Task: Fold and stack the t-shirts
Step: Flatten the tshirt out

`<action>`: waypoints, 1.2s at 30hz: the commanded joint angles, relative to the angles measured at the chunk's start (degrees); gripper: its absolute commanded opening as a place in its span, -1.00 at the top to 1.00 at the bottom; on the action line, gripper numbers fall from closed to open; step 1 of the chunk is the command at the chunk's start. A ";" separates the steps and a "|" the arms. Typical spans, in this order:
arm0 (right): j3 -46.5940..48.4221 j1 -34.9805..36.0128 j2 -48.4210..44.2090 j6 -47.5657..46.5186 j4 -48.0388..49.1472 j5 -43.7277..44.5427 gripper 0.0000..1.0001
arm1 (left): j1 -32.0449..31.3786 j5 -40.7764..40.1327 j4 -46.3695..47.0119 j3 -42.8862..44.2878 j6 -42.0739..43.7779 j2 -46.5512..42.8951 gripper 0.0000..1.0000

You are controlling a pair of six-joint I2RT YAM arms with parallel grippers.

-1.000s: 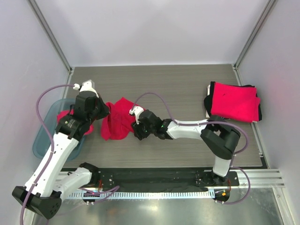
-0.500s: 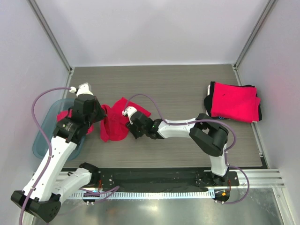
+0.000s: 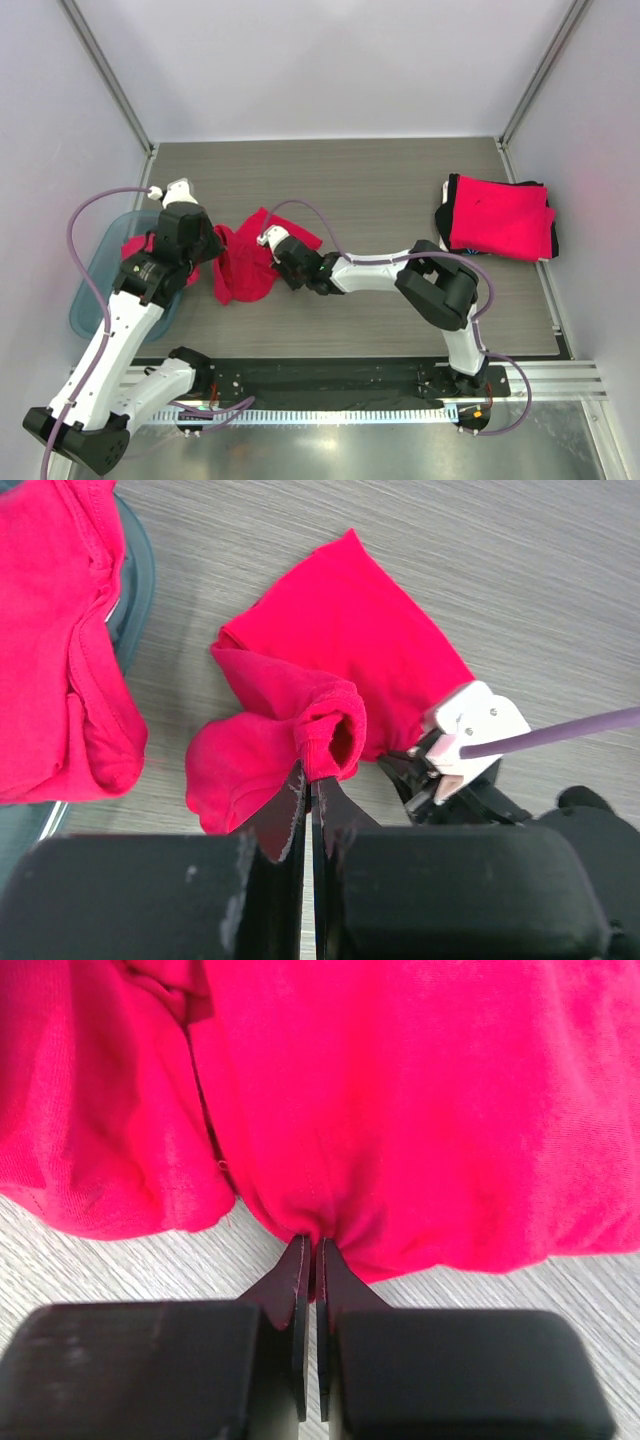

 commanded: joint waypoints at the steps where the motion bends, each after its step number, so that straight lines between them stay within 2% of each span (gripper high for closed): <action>1: 0.28 -1.10 -7.59 -0.78 -0.45 2.13 0.95 | 0.38 -1.25 0.71 -0.28 1.21 0.43 1.00; 3: 0.19 -2.59 -10.86 0.01 -3.33 2.75 0.97 | 0.29 -0.64 1.58 -0.28 1.39 1.31 1.00; 8: -1.04 -14.62 -24.98 7.55 -7.65 0.03 0.97 | 0.29 -0.02 0.19 3.23 2.35 6.22 1.00; 11: -1.66 -20.60 -31.07 8.89 -9.84 3.00 0.98 | 0.38 -1.77 -0.43 5.68 3.23 7.02 1.00; 14: 2.02 -24.38 -36.26 9.59 -15.11 7.32 0.98 | 0.64 -6.94 -2.71 9.20 4.90 7.46 1.00; 18: 8.09 -29.92 -40.04 13.54 -21.36 8.46 0.98 | 0.91 -15.72 -5.96 20.94 6.30 9.30 1.00; 21: 10.47 -32.74 -41.19 14.78 -24.77 11.97 0.98 | 1.00 -18.55 -9.13 30.79 6.66 10.54 1.00; 23: 10.39 -35.45 -42.86 18.63 -26.89 12.95 0.98 | 0.91 -19.79 -10.89 35.12 6.40 10.46 1.00; 25: 6.97 -41.86 -46.44 23.45 -27.69 11.46 0.98 | 0.91 -20.75 -10.55 37.76 6.31 8.54 1.00; 27: 1.00 -49.22 -48.92 25.93 -27.87 7.60 0.98 | 0.91 -21.72 -9.67 37.34 6.57 6.69 1.00; 32: -9.90 -60.93 -53.06 29.80 -27.34 0.14 0.98 | 0.91 -26.64 -9.22 31.21 7.45 3.78 1.00; 34: -13.60 -65.24 -52.45 30.95 -25.68 -5.64 0.98 | 0.99 -26.39 -9.48 29.26 7.19 4.12 0.99; 36: -15.19 -66.32 -51.57 31.13 -23.23 -9.27 0.98 | 1.00 -23.07 -9.92 27.50 6.14 5.53 1.00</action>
